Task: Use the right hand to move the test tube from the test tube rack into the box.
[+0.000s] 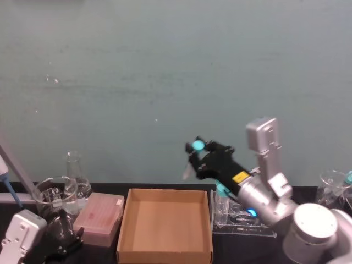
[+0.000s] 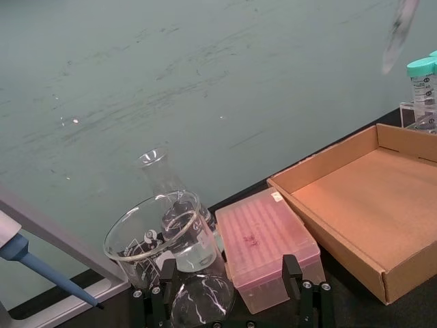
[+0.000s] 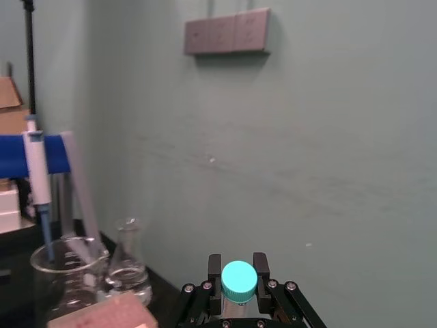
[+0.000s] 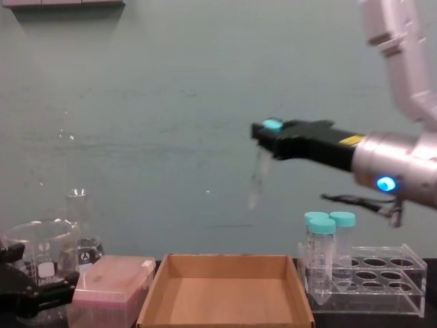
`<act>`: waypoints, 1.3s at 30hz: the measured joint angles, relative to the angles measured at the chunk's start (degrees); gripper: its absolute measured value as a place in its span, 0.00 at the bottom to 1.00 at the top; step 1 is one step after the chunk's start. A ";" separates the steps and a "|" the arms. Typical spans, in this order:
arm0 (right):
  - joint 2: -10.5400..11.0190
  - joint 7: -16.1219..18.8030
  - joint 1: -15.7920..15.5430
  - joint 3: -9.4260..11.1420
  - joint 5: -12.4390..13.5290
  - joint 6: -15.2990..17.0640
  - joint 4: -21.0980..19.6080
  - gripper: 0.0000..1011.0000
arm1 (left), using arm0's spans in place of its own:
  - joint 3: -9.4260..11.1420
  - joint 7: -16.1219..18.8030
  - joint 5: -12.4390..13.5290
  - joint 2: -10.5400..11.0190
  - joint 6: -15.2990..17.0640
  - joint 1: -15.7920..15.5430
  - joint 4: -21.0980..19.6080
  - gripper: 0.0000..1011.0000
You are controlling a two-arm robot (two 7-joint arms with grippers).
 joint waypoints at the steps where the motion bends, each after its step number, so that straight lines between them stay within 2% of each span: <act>1: -0.49 0.24 0.33 -0.23 -0.18 -0.14 0.96 0.27 | 0.00 0.00 0.00 0.00 0.00 0.00 0.00 0.99; 6: -3.07 1.10 2.29 -1.48 -1.60 -2.03 5.98 0.27 | 0.00 0.00 0.00 0.00 0.00 0.00 0.00 0.99; 10: -5.61 1.18 4.76 -2.19 -3.09 -3.26 11.90 0.27 | 0.00 0.00 0.00 0.00 0.00 0.00 0.00 0.99; 11: -5.61 1.18 4.76 -2.19 -3.09 -3.26 11.90 0.27 | 0.00 0.00 0.00 0.00 0.00 0.00 0.00 0.99; 14: -7.44 0.76 6.74 -2.33 -4.26 -4.07 16.74 0.27 | 0.00 0.00 0.00 0.00 0.00 0.00 0.00 0.99; 23: -10.72 0.12 10.72 -1.97 -6.17 -7.27 27.49 0.27 | 0.00 0.00 0.00 0.00 0.00 0.00 0.00 0.99; 25: -11.08 -0.01 11.20 -1.90 -6.48 -7.72 28.78 0.27 | 0.00 0.00 0.00 0.00 0.00 0.00 0.00 0.99; 35: -10.92 -0.02 10.99 -1.93 -6.42 -7.61 28.12 0.27 | 0.00 0.00 0.00 0.00 0.00 0.00 0.00 0.99; 38: -10.89 -0.02 10.93 -1.96 -6.39 -7.53 27.99 0.34 | 0.00 0.00 0.01 0.00 0.00 0.00 0.00 0.99; 39: -10.87 -0.01 10.91 -1.97 -6.37 -7.50 27.93 0.40 | 0.00 0.00 0.00 0.00 0.00 0.00 -0.01 0.99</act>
